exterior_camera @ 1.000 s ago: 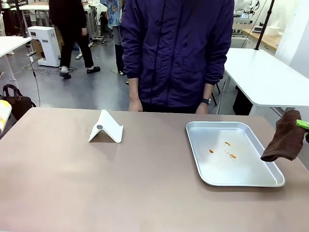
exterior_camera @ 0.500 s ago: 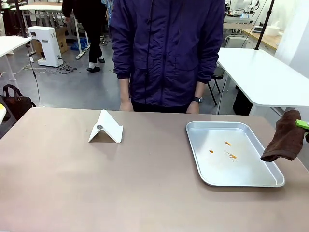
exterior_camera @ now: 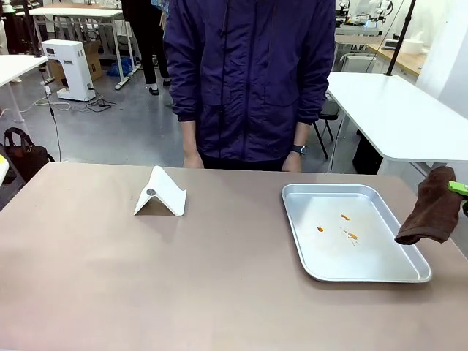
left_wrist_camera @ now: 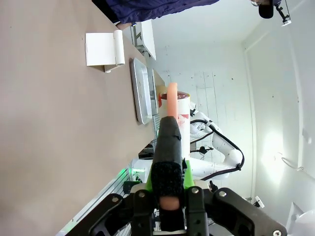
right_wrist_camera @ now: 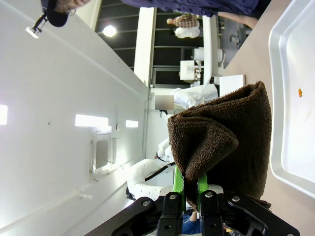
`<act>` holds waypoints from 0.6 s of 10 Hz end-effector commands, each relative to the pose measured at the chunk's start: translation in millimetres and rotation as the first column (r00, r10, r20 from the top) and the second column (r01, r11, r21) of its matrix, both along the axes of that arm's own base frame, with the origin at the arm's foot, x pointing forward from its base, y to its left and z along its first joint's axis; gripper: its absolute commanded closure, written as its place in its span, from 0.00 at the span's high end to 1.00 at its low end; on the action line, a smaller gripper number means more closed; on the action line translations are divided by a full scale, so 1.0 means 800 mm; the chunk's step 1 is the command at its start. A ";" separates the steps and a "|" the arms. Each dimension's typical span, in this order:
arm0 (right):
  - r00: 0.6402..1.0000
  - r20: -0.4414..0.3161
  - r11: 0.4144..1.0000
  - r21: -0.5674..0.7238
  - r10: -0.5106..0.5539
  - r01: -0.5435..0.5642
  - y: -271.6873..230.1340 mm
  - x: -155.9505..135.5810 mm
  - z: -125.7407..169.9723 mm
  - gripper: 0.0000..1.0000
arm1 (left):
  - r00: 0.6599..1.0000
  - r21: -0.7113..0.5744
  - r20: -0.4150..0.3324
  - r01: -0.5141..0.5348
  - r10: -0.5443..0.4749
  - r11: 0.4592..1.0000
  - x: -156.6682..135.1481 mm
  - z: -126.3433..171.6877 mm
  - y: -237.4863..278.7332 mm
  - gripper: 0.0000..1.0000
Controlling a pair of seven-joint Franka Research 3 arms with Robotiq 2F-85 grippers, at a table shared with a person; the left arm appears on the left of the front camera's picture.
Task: Clean the surface of the table.
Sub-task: Clean the area not pointed to by the person.
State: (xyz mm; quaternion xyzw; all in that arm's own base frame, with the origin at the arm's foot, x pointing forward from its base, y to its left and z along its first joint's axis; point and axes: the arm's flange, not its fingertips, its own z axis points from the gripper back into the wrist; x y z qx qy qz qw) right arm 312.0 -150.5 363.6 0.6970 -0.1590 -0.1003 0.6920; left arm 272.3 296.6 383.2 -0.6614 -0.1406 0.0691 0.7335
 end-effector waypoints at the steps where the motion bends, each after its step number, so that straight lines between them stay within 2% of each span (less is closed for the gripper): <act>1: 1.000 -0.015 1.000 0.012 -0.011 0.011 0.001 0.002 0.009 0.00 | 1.000 -0.006 -0.012 -0.006 0.006 1.000 -0.003 0.004 -0.006 0.22; 5: 1.000 -0.015 1.000 0.012 -0.011 0.011 0.001 0.002 0.009 0.00 | 1.000 -0.006 -0.012 -0.006 0.006 1.000 -0.003 0.004 -0.006 0.22; 6: 1.000 0.000 1.000 0.000 0.000 0.000 0.000 0.000 0.000 0.12 | 1.000 -0.006 -0.012 -0.006 0.006 1.000 -0.003 0.004 -0.006 0.22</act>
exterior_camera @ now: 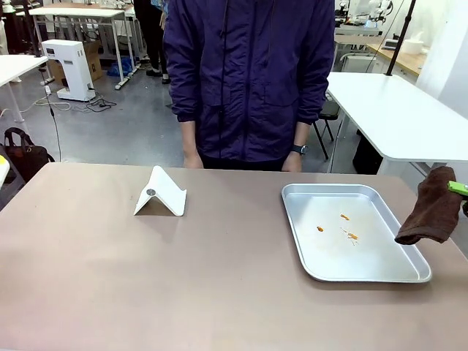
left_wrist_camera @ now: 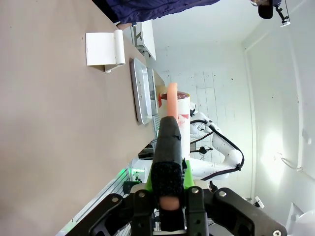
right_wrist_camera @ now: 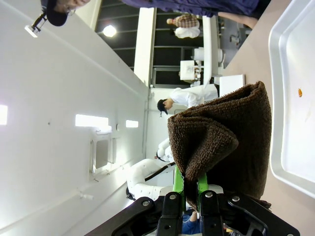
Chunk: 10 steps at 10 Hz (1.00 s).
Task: Clean the surface of the table.
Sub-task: Clean the area not pointed to by the person.
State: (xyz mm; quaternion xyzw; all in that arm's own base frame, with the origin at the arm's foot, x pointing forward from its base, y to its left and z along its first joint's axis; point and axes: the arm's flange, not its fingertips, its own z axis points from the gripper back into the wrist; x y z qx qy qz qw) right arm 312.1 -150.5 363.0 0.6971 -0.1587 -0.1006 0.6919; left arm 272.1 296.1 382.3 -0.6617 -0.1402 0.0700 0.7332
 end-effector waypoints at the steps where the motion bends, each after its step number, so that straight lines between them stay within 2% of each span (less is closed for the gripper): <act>1: 1.000 -0.015 0.994 -0.112 0.014 -0.016 0.007 -0.001 0.018 0.12 | 1.000 -0.005 -0.010 -0.005 0.005 1.000 -0.003 0.005 -0.006 0.22; 3: 0.992 -0.090 0.945 -0.306 0.088 -0.112 0.039 0.058 0.035 0.12 | 1.000 -0.005 -0.010 -0.005 0.005 1.000 -0.003 0.005 -0.006 0.22; 4: 0.991 -0.123 0.918 -0.386 0.051 -0.095 0.041 0.089 0.036 0.12 | 1.000 -0.005 -0.010 -0.005 0.005 1.000 -0.003 0.005 -0.006 0.22; 5: 0.985 -0.171 0.860 -0.499 0.027 -0.110 0.041 0.115 0.035 0.12 | 1.000 -0.005 -0.010 -0.005 0.005 1.000 -0.003 0.005 -0.006 0.22; 6: 0.980 -0.195 0.823 -0.549 0.044 -0.146 0.051 0.137 0.037 0.12 | 1.000 -0.005 -0.010 -0.005 0.005 1.000 -0.003 0.005 -0.006 0.22; 7: 0.978 -0.208 0.752 -0.639 0.031 -0.159 0.064 0.159 0.036 0.12 | 1.000 -0.005 -0.010 -0.005 0.005 1.000 -0.003 0.005 -0.006 0.22; 8: 0.975 -0.213 0.698 -0.690 0.059 -0.193 0.080 0.179 0.030 0.12 | 1.000 -0.005 -0.010 -0.005 0.005 1.000 -0.003 0.005 -0.006 0.22; 9: 0.979 -0.204 0.630 -0.757 0.021 -0.171 0.090 0.196 0.025 0.12 | 1.000 -0.005 -0.010 -0.005 0.005 1.000 -0.003 0.005 -0.006 0.22; 10: 0.971 -0.239 0.595 -0.777 0.024 -0.206 0.100 0.208 0.017 0.12 | 1.000 -0.005 -0.010 -0.005 0.005 1.000 -0.003 0.005 -0.006 0.22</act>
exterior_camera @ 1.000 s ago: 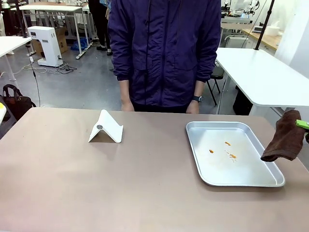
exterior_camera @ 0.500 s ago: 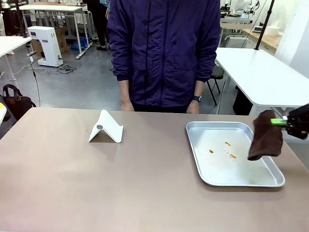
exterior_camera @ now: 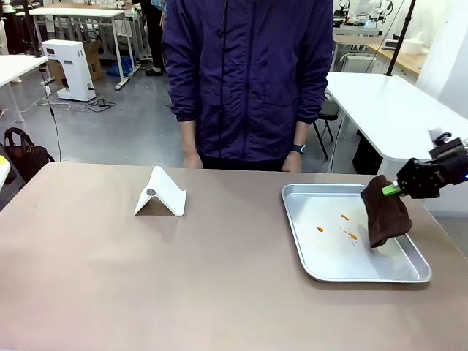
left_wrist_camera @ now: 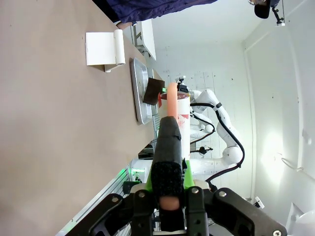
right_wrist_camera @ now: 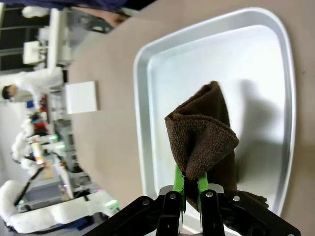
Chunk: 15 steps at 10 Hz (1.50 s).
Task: Clean the surface of the table.
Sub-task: Clean the area not pointed to by the person.
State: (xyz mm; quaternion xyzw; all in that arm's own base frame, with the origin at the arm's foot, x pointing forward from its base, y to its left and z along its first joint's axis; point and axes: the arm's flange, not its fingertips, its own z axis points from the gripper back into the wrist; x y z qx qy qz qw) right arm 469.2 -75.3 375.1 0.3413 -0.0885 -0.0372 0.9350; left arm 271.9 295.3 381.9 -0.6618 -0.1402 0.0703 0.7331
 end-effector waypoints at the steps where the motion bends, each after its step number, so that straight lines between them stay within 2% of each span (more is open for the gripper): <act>1: 0.998 -0.070 0.995 -0.101 0.009 -0.016 0.014 0.022 -0.010 0.12 | 1.000 -0.004 -0.010 -0.005 0.005 1.000 -0.003 0.005 -0.005 0.22; 3: 0.998 -0.041 0.992 -0.121 -0.044 0.039 0.028 0.046 -0.037 0.12 | 1.000 -0.004 -0.010 -0.005 0.005 1.000 -0.003 0.005 -0.005 0.22; 7: 0.996 -0.005 0.995 -0.060 -0.085 0.084 0.066 0.070 -0.091 0.12 | 1.000 -0.004 -0.010 -0.005 0.005 1.000 -0.003 0.005 -0.005 0.22; 10: 0.998 -0.038 0.997 0.037 -0.060 0.061 0.087 0.069 -0.120 0.12 | 1.000 -0.004 -0.010 -0.005 0.005 1.000 -0.003 0.005 -0.005 0.22; 12: 0.998 -0.062 0.994 0.104 -0.025 0.031 0.097 0.066 -0.127 0.12 | 1.000 -0.004 -0.010 -0.005 0.005 1.000 -0.003 0.005 -0.005 0.22; 13: 0.998 -0.059 0.991 0.132 -0.002 0.010 0.107 0.062 -0.131 0.12 | 1.000 -0.004 -0.010 -0.005 0.005 1.000 -0.003 0.005 -0.005 0.22; 15: 0.998 0.000 0.986 0.155 0.061 -0.060 0.137 0.048 -0.142 0.12 | 1.000 -0.004 -0.010 -0.005 0.005 1.000 -0.003 0.005 -0.005 0.22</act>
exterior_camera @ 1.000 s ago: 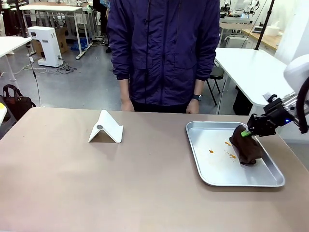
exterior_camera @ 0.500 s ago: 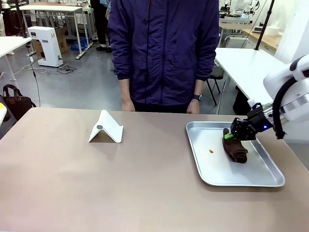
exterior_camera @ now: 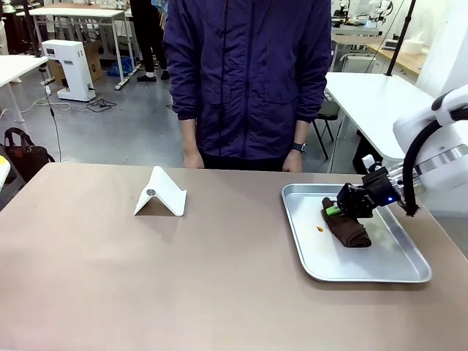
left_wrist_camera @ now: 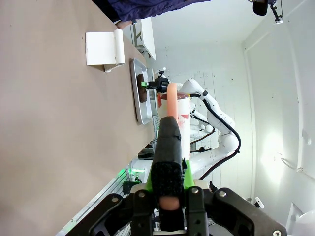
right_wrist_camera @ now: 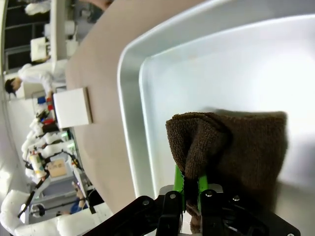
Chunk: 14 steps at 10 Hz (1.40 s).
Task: Clean the surface of the table.
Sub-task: Clean the area not pointed to by the person.
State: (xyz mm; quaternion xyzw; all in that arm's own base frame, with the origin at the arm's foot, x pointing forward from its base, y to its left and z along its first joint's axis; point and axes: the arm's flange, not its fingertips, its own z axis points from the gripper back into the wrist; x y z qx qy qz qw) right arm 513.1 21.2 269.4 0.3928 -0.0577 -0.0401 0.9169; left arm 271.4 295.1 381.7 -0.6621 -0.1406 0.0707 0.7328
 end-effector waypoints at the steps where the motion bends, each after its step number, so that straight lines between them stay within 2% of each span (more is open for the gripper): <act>1: 0.996 0.048 0.994 0.081 0.072 -0.076 0.029 -0.015 -0.014 0.12 | 1.000 -0.003 -0.010 -0.004 0.004 1.000 -0.002 0.006 -0.005 0.22; 4: 0.984 0.043 0.981 0.084 0.170 -0.173 0.055 -0.030 -0.024 0.12 | 1.000 -0.003 -0.010 -0.004 0.004 1.000 -0.002 0.006 -0.005 0.22; 6: 0.952 0.019 0.952 -0.025 0.306 -0.306 0.057 -0.041 -0.021 0.12 | 1.000 -0.003 -0.010 -0.004 0.004 1.000 -0.002 0.006 -0.005 0.22; 7: 0.949 0.037 0.949 -0.048 0.313 -0.312 0.053 -0.043 -0.017 0.12 | 1.000 -0.003 -0.010 -0.004 0.004 1.000 -0.002 0.006 -0.005 0.22; 8: 0.950 0.056 0.950 -0.070 0.308 -0.304 0.046 -0.045 -0.013 0.12 | 1.000 -0.003 -0.010 -0.004 0.004 1.000 -0.002 0.006 -0.005 0.22; 11: 0.978 0.115 0.978 -0.138 0.175 -0.159 0.006 -0.040 -0.006 0.12 | 1.000 -0.003 -0.010 -0.004 0.004 1.000 -0.002 0.006 -0.005 0.22; 14: 0.987 0.157 0.997 -0.076 0.029 -0.017 -0.036 -0.042 0.000 0.12 | 1.000 -0.003 -0.010 -0.004 0.004 1.000 -0.002 0.006 -0.005 0.22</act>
